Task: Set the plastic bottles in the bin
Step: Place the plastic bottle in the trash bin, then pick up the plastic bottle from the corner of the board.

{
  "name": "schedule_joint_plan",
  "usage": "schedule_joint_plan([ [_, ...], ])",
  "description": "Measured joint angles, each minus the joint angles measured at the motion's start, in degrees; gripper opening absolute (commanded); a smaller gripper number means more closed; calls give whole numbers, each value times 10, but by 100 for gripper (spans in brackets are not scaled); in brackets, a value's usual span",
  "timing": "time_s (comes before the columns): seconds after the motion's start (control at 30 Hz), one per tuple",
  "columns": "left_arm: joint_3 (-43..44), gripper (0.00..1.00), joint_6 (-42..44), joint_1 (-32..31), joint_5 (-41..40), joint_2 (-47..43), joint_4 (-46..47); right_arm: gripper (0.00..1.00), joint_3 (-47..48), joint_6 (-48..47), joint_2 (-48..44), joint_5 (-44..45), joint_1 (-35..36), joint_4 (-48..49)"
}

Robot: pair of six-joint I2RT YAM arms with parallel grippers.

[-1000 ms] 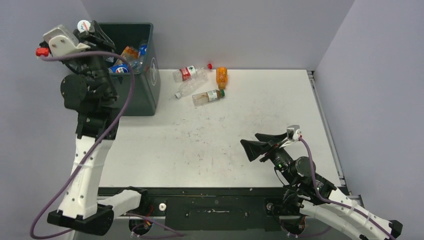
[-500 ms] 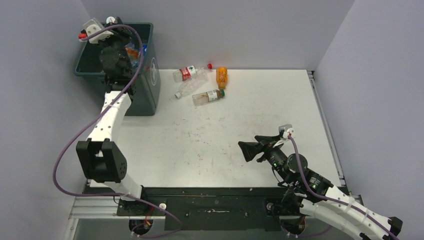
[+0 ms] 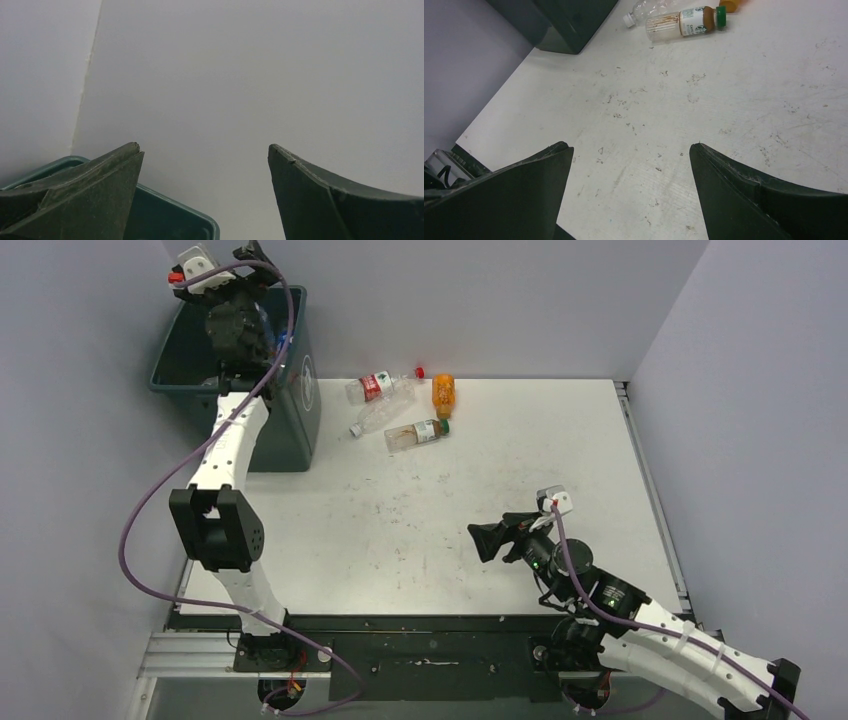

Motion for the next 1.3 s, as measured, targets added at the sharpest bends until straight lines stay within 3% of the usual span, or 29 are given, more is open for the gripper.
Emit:
schedule_joint_plan([
  [0.2,-58,96,6,-26,-23,-52,4,89,0,0,-7,3,0,3],
  [0.4,-151,96,-17,-127,-17,-219,-53,90,0,20,52,32,0,59],
  [0.6,-196,96,-68,-217,40,-384,-215,90,32,78,219,89,-28,135],
  [0.93,-428,96,-22,-231,164,-522,-473,90,181,131,535,10,-212,271],
  [1.13,-593,96,-16,-240,193,-637,-487,91,341,99,733,-81,-283,270],
  [1.3,-662,96,-30,-240,185,-708,-451,90,508,35,850,-122,-296,227],
])
